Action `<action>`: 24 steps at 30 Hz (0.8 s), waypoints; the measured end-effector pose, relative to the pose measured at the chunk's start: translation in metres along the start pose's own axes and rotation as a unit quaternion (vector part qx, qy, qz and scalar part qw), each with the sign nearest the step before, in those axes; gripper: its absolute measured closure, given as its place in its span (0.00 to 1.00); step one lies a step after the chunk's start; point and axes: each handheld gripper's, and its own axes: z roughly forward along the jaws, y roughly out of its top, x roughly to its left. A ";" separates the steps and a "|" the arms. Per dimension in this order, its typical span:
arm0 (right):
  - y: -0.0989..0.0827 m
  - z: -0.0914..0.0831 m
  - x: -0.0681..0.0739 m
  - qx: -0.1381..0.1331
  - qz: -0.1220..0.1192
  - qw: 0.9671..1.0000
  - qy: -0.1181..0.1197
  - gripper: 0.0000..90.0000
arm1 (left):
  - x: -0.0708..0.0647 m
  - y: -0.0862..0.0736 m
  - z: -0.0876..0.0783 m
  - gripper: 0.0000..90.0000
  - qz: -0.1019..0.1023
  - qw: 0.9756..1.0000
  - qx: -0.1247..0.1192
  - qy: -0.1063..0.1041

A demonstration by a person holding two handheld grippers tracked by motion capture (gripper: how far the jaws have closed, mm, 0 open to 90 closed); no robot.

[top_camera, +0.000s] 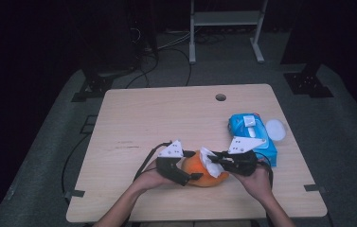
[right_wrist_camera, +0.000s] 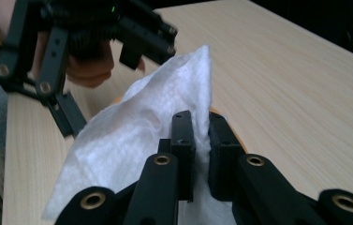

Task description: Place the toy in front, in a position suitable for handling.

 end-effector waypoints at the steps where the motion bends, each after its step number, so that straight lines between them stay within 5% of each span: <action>1: -0.002 0.000 -0.002 0.000 0.004 1.000 0.004 0.91 | 0.002 0.000 -0.001 0.12 -0.014 1.000 -0.003 0.000; 4: -0.007 -0.006 -0.007 0.000 0.012 1.000 0.004 0.91 | 0.015 -0.006 -0.003 0.07 -0.084 0.996 0.003 -0.003; 6: -0.010 -0.011 -0.010 0.001 0.020 1.000 0.002 0.91 | 0.020 -0.011 0.000 0.07 -0.127 0.992 0.007 -0.018; 8: -0.012 -0.013 -0.012 -0.002 0.028 1.000 0.002 0.91 | 0.021 -0.013 0.005 0.09 -0.141 0.989 0.010 -0.034; 11: -0.012 -0.012 -0.011 -0.004 0.029 1.000 0.003 0.91 | 0.018 -0.013 0.003 0.28 -0.122 0.992 0.007 -0.033; 13: -0.008 -0.013 -0.009 -0.014 0.025 1.000 0.000 0.91 | 0.014 -0.007 -0.004 0.38 -0.078 0.997 -0.022 -0.012; 14: -0.008 -0.013 -0.009 -0.014 0.025 1.000 0.000 0.91 | 0.014 -0.007 -0.004 0.40 -0.078 0.997 -0.022 -0.012; 16: -0.002 -0.016 -0.007 -0.027 0.020 0.999 -0.007 0.91 | 0.010 -0.001 -0.009 0.41 -0.034 0.998 -0.043 0.014; 17: 0.003 -0.018 -0.006 -0.035 0.016 0.999 -0.014 0.91 | 0.007 0.005 -0.011 0.40 0.005 0.999 -0.035 0.039; 18: 0.003 -0.018 -0.006 -0.035 0.016 0.999 -0.014 0.91 | 0.007 0.005 -0.011 0.38 0.005 0.999 -0.035 0.039; 19: 0.003 -0.016 -0.007 -0.032 0.017 0.999 -0.015 0.91 | 0.005 0.004 -0.009 0.35 0.031 0.998 -0.011 0.056; 21: -0.003 -0.009 -0.009 -0.019 0.021 1.000 -0.012 0.91 | 0.007 0.002 -0.007 0.25 0.020 0.998 -0.001 0.051; 22: -0.006 -0.006 -0.009 -0.013 0.023 1.000 -0.012 0.91 | 0.012 -0.003 -0.005 0.21 -0.026 0.999 -0.007 0.036; 24: -0.008 -0.003 -0.010 -0.010 0.026 0.999 -0.015 0.91 | 0.014 -0.005 -0.005 0.26 -0.033 0.999 -0.011 0.033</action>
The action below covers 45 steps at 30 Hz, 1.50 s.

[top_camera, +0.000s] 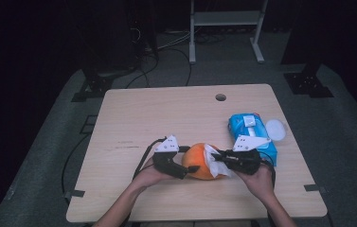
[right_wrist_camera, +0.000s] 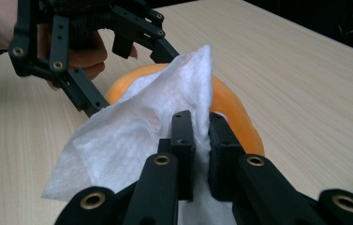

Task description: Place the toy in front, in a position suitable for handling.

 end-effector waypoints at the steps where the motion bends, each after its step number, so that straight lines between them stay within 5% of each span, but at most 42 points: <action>1: 0.002 0.000 0.002 -0.001 -0.004 1.000 -0.003 0.91 | 0.000 0.000 0.000 0.29 0.005 1.000 -0.001 0.003; 4: 0.012 0.003 0.015 -0.009 -0.031 0.999 -0.004 0.91 | -0.007 0.004 0.001 0.34 0.034 0.999 0.002 0.010; 6: 0.015 0.005 0.020 -0.013 -0.039 0.999 0.003 0.91 | -0.016 0.007 0.005 0.34 0.066 0.998 0.011 0.014; 8: 0.022 0.014 0.036 -0.001 -0.073 0.997 0.007 0.91 | -0.023 0.008 0.008 0.34 0.094 0.995 0.019 0.018; 10: 0.023 0.016 0.039 0.007 -0.087 0.996 0.000 0.91 | -0.026 0.008 0.008 0.35 0.103 0.994 0.024 0.020; 13: 0.020 0.010 0.031 0.007 -0.077 0.997 -0.009 0.91 | -0.023 0.006 0.007 0.35 0.094 0.995 0.017 0.016; 16: 0.016 0.005 0.021 0.005 -0.063 0.998 -0.019 0.91 | -0.019 0.005 0.008 0.22 0.067 0.998 0.007 0.014; 17: 0.012 0.003 0.015 0.002 -0.049 0.999 -0.020 0.91 | -0.014 0.005 0.009 0.18 0.027 1.000 0.000 0.010; 18: 0.010 0.002 0.014 0.001 -0.043 0.999 -0.019 0.91 | -0.011 0.005 0.010 0.13 0.010 1.000 0.005 0.011; 22: 0.012 0.001 0.013 0.004 -0.047 0.999 -0.022 0.91 | -0.004 0.000 0.011 0.17 -0.033 0.999 0.007 -0.008; 26: 0.017 0.000 0.023 0.013 -0.072 0.996 -0.040 0.92 | -0.009 0.005 0.009 0.32 0.002 1.000 0.010 0.000; 27: 0.019 0.000 0.028 0.015 -0.082 0.996 -0.042 0.92 | -0.016 0.009 0.010 0.34 0.030 1.000 0.008 0.006; 32: 0.026 0.009 0.045 0.013 -0.108 0.994 -0.016 0.92 | -0.030 0.014 0.014 0.34 0.082 0.996 0.022 0.013; 36: 0.026 0.008 0.039 0.016 -0.106 0.994 -0.018 0.92 | -0.028 0.012 0.012 0.34 0.079 0.997 0.022 0.011; 41: 0.010 -0.009 0.010 0.021 -0.070 0.996 -0.059 0.92 | -0.022 0.008 0.011 0.33 0.074 0.997 0.022 0.008; 45: 0.003 -0.012 0.006 0.020 -0.054 0.997 -0.056 0.92 | -0.022 0.008 0.012 0.33 0.079 0.997 0.021 0.006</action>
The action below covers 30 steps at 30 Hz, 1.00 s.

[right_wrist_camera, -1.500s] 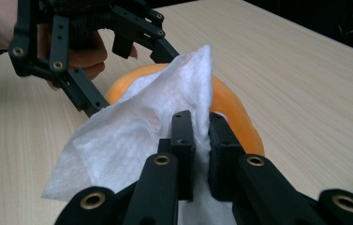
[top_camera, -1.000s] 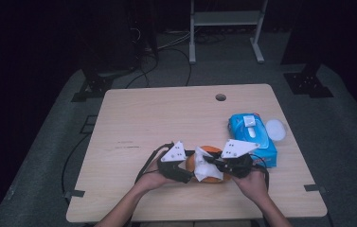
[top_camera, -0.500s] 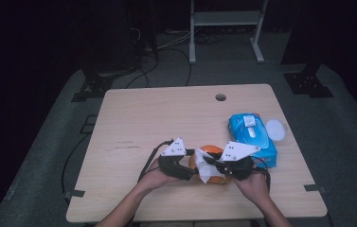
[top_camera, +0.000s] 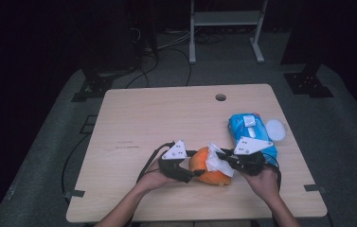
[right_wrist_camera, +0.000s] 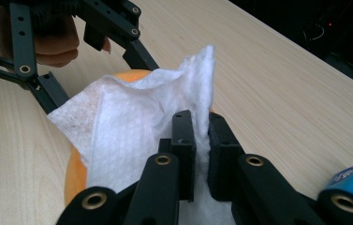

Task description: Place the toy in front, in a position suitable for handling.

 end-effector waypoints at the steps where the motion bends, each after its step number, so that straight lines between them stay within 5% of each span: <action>1: 0.002 0.000 0.002 -0.003 -0.002 1.000 0.001 0.92 | -0.001 0.001 0.000 0.33 0.003 1.000 -0.001 0.000; 6: 0.016 0.009 0.023 -0.024 -0.018 0.999 0.044 0.92 | -0.006 0.004 0.001 0.33 0.024 1.000 0.011 -0.001; 9: 0.020 0.014 0.029 -0.018 -0.035 0.998 0.048 0.92 | -0.005 0.003 0.000 0.34 0.023 1.000 0.013 0.000; 16: 0.009 0.003 0.005 -0.010 -0.002 1.000 0.019 0.92 | -0.003 0.003 0.000 0.34 0.008 1.000 0.003 0.001; 21: 0.014 0.008 0.018 -0.013 -0.014 0.999 0.027 0.92 | -0.007 0.006 0.002 0.34 0.022 1.000 0.007 0.003; 25: 0.023 0.022 0.033 -0.015 -0.031 0.998 0.057 0.92 | -0.010 0.006 0.002 0.34 0.034 0.999 0.014 0.002; 28: 0.023 0.022 0.029 -0.014 -0.024 0.998 0.060 0.92 | -0.008 0.004 0.001 0.35 0.031 0.999 0.012 0.000; 30: 0.019 0.019 0.014 -0.016 0.003 0.999 0.051 0.92 | -0.008 0.004 0.001 0.35 0.031 0.999 0.012 0.000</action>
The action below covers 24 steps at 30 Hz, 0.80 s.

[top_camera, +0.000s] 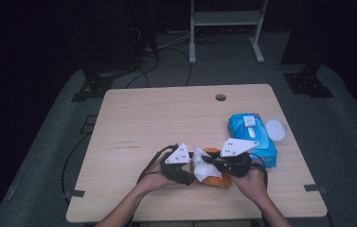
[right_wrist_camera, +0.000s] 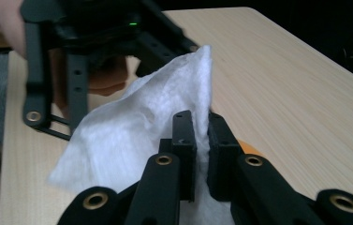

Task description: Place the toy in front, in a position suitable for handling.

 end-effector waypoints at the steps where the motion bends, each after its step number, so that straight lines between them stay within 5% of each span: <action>1: -0.002 -0.002 -0.005 0.001 0.005 1.000 -0.007 0.92 | 0.001 -0.001 0.000 0.35 -0.001 1.000 0.000 -0.001; 7: -0.009 -0.014 -0.015 0.014 0.009 0.999 -0.042 0.92 | -0.001 0.001 0.001 0.34 0.005 1.000 0.000 -0.002; 12: -0.003 -0.010 -0.002 -0.006 0.004 1.000 -0.010 0.92 | -0.005 0.003 0.003 0.34 0.021 1.000 0.000 -0.005; 15: 0.006 0.004 0.015 0.011 -0.033 0.999 -0.001 0.92 | -0.006 0.001 0.002 0.34 0.027 1.000 0.008 -0.006; 20: 0.000 -0.003 -0.003 0.010 -0.001 1.000 -0.019 0.92 | -0.002 -0.003 0.000 0.35 0.026 1.000 0.011 -0.007; 24: -0.015 -0.014 -0.020 0.010 0.041 0.999 -0.031 0.92 | 0.007 -0.012 -0.002 0.31 0.004 1.000 0.006 -0.012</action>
